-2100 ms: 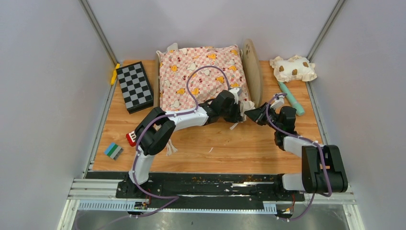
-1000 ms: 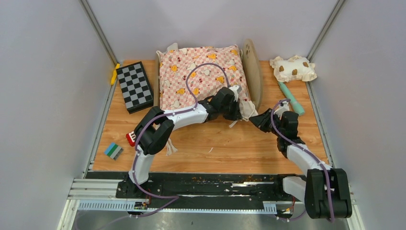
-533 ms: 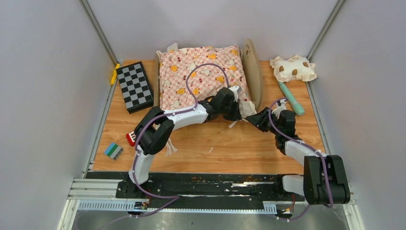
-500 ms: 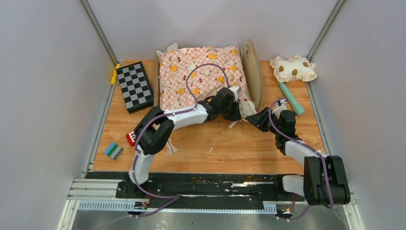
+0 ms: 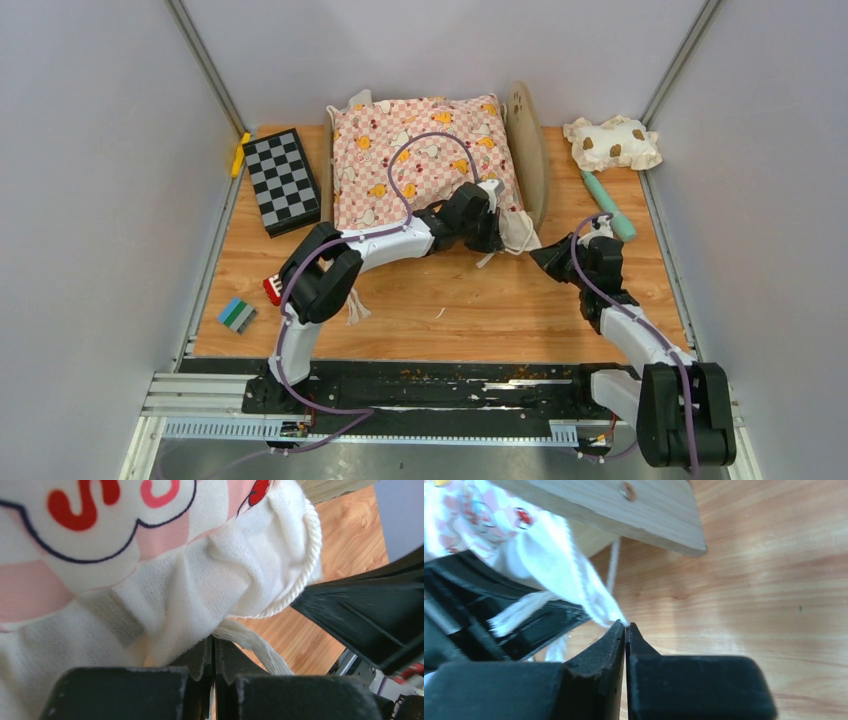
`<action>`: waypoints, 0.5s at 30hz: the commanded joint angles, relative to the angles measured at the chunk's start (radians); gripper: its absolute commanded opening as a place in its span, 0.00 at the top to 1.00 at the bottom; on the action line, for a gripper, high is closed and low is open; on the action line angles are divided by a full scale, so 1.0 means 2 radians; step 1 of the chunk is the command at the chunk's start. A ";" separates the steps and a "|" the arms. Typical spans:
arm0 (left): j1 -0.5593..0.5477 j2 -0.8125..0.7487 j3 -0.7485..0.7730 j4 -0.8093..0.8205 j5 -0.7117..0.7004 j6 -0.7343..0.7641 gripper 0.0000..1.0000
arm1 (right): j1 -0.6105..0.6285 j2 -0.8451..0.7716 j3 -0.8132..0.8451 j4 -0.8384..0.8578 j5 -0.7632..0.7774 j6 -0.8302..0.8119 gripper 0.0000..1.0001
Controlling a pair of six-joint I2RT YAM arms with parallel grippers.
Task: Set up the pet bed
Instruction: Tie the ropes to the bed frame.
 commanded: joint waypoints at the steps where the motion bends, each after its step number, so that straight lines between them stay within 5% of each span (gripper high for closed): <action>1: 0.003 -0.034 -0.001 0.003 -0.002 0.006 1.00 | 0.001 0.045 0.012 -0.007 0.013 -0.004 0.97; 15: 0.003 -0.034 0.001 0.001 -0.002 0.008 1.00 | 0.001 0.180 0.027 0.190 -0.126 0.068 1.00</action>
